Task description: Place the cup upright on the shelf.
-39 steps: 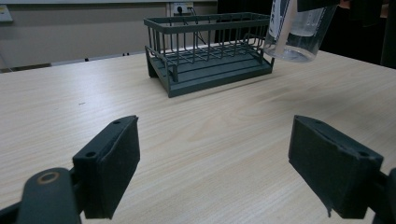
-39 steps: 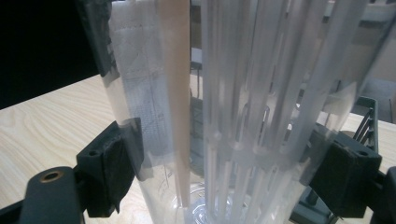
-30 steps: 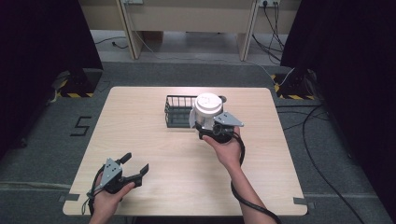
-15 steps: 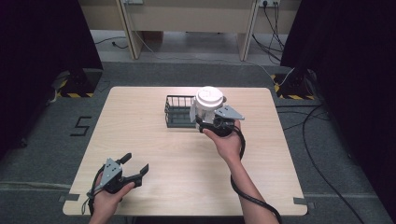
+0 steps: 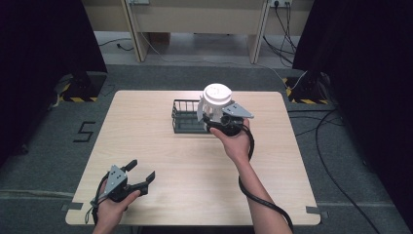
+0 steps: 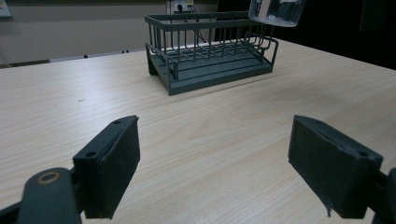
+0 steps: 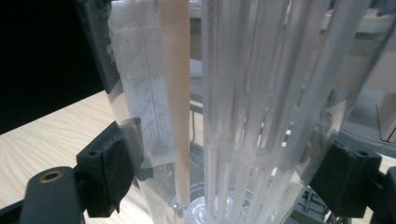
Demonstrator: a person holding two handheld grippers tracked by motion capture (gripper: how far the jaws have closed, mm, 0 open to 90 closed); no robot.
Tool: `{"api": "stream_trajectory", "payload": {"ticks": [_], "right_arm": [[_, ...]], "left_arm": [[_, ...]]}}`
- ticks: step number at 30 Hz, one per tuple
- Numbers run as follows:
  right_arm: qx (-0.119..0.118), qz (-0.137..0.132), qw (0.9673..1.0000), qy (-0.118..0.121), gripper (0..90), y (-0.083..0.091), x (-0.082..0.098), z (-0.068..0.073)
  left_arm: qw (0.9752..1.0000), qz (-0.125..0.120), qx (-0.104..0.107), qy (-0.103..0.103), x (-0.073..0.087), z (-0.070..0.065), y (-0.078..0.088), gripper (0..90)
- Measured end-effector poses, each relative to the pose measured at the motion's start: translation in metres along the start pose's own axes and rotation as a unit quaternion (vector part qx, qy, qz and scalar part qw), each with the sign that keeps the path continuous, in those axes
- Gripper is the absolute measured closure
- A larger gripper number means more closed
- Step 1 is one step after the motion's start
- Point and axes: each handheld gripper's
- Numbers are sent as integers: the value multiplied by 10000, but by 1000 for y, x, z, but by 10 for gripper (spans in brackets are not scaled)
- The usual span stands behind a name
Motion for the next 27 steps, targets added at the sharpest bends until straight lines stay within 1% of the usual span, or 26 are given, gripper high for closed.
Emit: {"api": "stream_trajectory", "payload": {"ticks": [11, 15, 27], "right_arm": [[55, -36, 10000, 9, 184, -7, -9, -4], [81, -55, 10000, -12, 184, -11, -14, -7], [115, -52, 9999, -61, 184, -19, -22, -8]], "left_arm": [[10000, 5, 10, -16, 0, 0, 0, 162], [10000, -1, 5, -12, 0, 0, 0, 162], [10000, -4, 8, -11, 0, 0, 0, 162]]}}
Point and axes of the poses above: each handheld gripper's, and its own axes: y roughly backward along the jaws, x roughly out of its underside, z roughly to its left, and after that the axes turned 6 degrees about -z, right-handed
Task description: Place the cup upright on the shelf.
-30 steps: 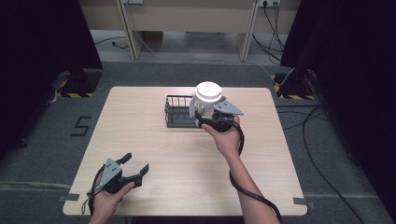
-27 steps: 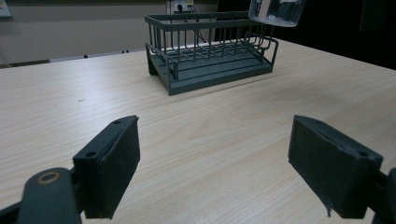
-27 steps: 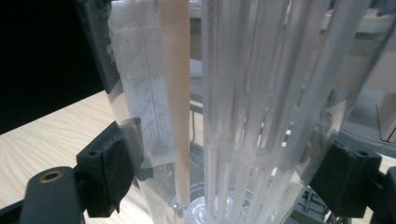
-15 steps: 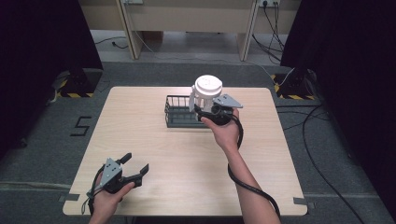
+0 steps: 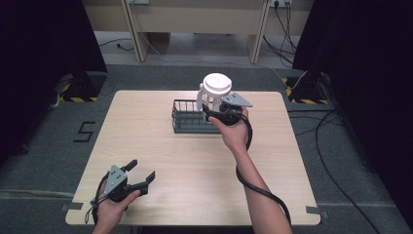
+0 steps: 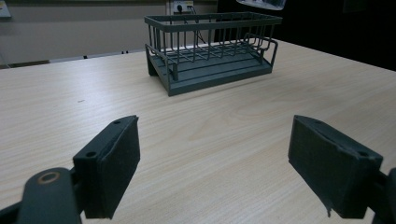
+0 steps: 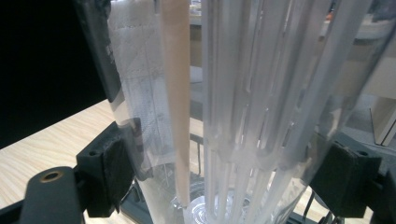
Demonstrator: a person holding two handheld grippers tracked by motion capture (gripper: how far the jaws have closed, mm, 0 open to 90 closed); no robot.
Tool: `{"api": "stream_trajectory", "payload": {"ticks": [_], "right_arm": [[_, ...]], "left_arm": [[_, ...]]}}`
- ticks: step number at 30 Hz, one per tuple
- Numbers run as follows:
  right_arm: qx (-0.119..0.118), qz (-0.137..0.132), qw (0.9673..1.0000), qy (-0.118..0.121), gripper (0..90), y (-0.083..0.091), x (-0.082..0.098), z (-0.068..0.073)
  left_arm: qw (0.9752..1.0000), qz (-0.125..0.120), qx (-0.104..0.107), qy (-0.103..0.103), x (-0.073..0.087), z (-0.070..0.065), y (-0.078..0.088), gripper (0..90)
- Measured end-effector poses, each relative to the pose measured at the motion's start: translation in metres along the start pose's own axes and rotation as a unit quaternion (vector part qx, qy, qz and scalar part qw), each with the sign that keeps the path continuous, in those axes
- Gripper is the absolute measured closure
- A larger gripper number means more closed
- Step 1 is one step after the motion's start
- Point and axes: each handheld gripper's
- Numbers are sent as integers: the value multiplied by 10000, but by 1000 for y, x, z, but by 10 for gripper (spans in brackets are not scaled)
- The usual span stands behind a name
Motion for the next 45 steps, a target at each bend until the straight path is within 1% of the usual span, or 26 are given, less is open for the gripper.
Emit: {"api": "stream_trajectory", "payload": {"ticks": [4, 10, 13, 19, 26, 27, 34, 42, 45], "right_arm": [[47, 13, 10000, 8, 184, -4, -3, -1], [87, 40, 9999, -69, 184, -13, -5, -3], [107, 71, 9999, -38, 184, -16, -5, -3], [137, 77, 9999, -68, 184, -23, -7, -4], [185, 131, 9996, -143, 184, -31, -5, -6], [197, 136, 9995, -189, 184, -33, -4, -6], [232, 165, 9994, -180, 184, -41, -3, -6], [293, 206, 9991, -228, 184, -49, 1, -6], [328, 235, 9990, -200, 183, -53, 2, -7]], "left_arm": [[10000, -3, 0, 0, 0, 0, 0, 162], [10000, 0, 11, -7, 0, 0, 0, 162], [10000, -2, 11, -1, 0, 0, 0, 162], [10000, 3, 20, -7, 0, 0, 0, 162], [10000, -2, 29, -6, 0, 0, 0, 162], [10000, -1, 37, -7, 0, -1, 0, 162], [10000, 4, 42, -9, 0, -1, 0, 162], [10000, -16, 64, -10, -1, -2, -1, 162], [10000, -23, 72, -8, -1, -2, -1, 163]]}}
Point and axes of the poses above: each handheld gripper's, and its own axes: y roughly backward along the jaws, x roughly out of its underside, z roughly to its left, and after that the axes turned 6 degrees about -z, right-handed
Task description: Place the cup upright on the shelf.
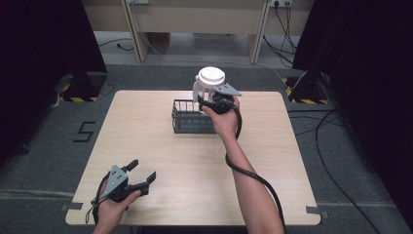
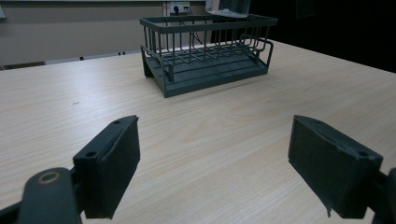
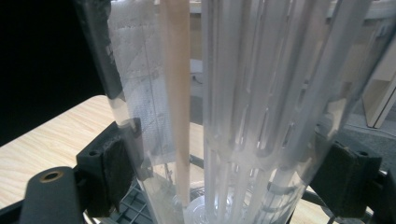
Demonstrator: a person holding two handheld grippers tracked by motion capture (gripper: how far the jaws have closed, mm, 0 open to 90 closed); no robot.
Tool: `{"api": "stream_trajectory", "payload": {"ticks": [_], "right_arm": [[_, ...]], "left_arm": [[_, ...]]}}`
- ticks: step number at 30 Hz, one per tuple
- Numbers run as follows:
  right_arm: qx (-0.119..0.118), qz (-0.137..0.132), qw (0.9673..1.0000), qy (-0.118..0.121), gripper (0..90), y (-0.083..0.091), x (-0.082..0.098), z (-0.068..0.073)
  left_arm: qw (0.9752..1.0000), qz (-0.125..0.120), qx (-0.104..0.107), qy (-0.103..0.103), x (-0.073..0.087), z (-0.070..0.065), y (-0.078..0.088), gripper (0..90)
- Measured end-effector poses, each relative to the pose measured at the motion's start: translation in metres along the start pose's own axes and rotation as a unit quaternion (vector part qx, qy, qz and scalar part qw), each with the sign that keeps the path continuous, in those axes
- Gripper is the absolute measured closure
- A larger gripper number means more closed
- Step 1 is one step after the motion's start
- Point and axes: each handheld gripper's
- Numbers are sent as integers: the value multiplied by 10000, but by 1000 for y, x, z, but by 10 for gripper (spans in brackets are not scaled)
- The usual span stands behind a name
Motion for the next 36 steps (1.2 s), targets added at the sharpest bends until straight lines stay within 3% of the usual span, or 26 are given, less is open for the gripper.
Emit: {"api": "stream_trajectory", "payload": {"ticks": [14, 36], "right_arm": [[87, 144, 9999, -8, 183, -16, 6, 1], [243, 630, 9977, -21, 182, -30, 34, -2]], "left_arm": [[10000, -13, 19, 7, 0, 0, 1, 162], [10000, -11, 62, 1, 0, -1, -1, 162]]}}
Point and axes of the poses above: each handheld gripper's, and its own axes: y roughly backward along the jaws, x roughly out of its underside, z roughly to its left, and after that the axes turned 6 degrees about -z, right-handed
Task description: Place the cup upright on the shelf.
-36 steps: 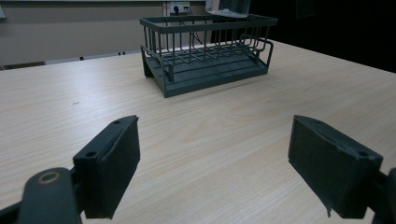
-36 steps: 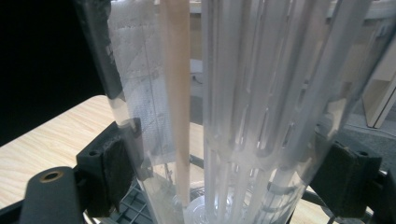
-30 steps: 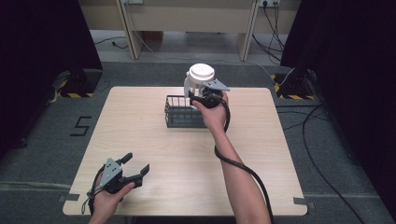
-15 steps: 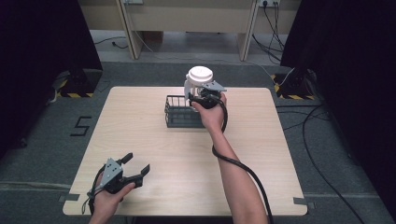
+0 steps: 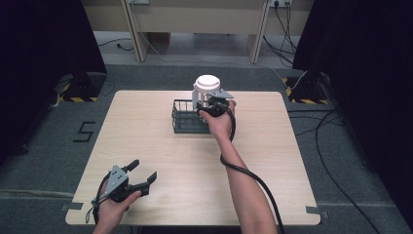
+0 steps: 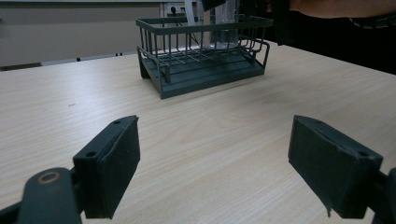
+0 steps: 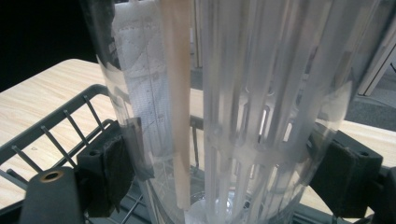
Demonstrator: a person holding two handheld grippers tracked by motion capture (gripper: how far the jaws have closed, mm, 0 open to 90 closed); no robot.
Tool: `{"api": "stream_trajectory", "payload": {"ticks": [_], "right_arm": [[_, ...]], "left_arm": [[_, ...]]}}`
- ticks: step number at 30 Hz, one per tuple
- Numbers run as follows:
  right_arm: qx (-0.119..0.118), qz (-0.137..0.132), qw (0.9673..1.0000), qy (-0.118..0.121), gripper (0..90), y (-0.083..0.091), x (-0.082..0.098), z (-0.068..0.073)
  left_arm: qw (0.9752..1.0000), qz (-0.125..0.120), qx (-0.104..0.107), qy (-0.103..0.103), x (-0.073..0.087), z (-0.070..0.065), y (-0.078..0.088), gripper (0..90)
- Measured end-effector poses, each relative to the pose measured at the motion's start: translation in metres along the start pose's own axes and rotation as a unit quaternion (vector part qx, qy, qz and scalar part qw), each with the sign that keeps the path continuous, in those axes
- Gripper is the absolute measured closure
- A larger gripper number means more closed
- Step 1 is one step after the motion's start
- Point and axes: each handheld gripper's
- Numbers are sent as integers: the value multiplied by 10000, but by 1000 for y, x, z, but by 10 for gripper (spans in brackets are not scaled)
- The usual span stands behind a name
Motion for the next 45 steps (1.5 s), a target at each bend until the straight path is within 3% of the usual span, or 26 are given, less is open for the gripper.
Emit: {"api": "stream_trajectory", "payload": {"ticks": [12, 27, 45], "right_arm": [[9, 90, 9999, 51, 182, -1, 3, 0], [-121, 124, 9998, -73, 158, 5, 6, -1], [-325, -104, 9994, -99, 158, 35, 8, -5]], "left_arm": [[10000, 1, 21, -3, 0, 0, 0, 162], [10000, 28, 10, 6, 1, 0, -1, 159], [10000, 52, -14, -26, 1, 0, -2, 159]]}}
Point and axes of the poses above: each handheld gripper's, and its own axes: y roughly backward along the jaws, x roughly out of its underside, z roughly to its left, and after that the axes turned 6 degrees about -z, right-handed
